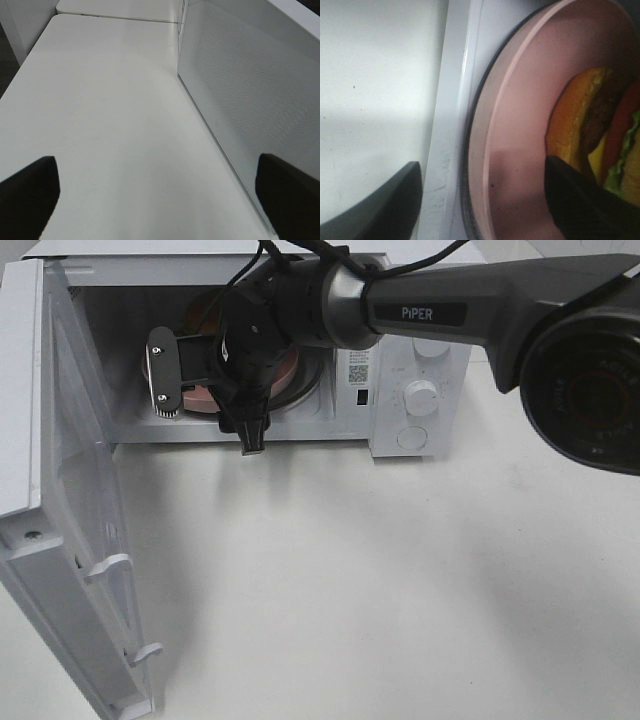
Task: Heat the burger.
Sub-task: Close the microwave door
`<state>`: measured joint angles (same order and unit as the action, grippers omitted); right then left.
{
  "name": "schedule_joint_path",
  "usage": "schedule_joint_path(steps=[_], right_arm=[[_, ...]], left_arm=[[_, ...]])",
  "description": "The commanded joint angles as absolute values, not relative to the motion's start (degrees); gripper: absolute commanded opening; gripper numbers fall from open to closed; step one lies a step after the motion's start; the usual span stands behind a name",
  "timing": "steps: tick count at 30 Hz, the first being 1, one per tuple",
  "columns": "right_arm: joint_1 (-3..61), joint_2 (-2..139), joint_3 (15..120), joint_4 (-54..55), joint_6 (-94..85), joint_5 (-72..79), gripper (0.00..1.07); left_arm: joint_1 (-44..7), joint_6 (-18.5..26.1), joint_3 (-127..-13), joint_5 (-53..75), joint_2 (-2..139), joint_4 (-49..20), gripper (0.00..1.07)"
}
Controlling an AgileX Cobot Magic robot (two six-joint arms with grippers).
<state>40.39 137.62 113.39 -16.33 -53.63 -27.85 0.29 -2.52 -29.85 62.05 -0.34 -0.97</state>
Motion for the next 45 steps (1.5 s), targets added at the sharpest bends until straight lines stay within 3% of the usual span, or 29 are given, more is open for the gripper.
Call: schedule_joint_path(steps=[1, 11, 45], right_arm=[[40.2, 135.8, 112.0, -17.0, -52.9, -25.9, 0.76], [40.2, 131.0, 104.9, -17.1, -52.9, -21.6, 0.78], [40.2, 104.6, 63.8, -16.9, -48.3, 1.1, 0.77]], left_arm=[[0.1, -2.8, -29.7, 61.3, -1.2, -1.3, 1.02], [0.1, -2.8, -29.7, 61.3, -1.2, -1.3, 1.02], [0.1, -2.8, -29.7, 61.3, -1.2, -1.3, 1.02]])
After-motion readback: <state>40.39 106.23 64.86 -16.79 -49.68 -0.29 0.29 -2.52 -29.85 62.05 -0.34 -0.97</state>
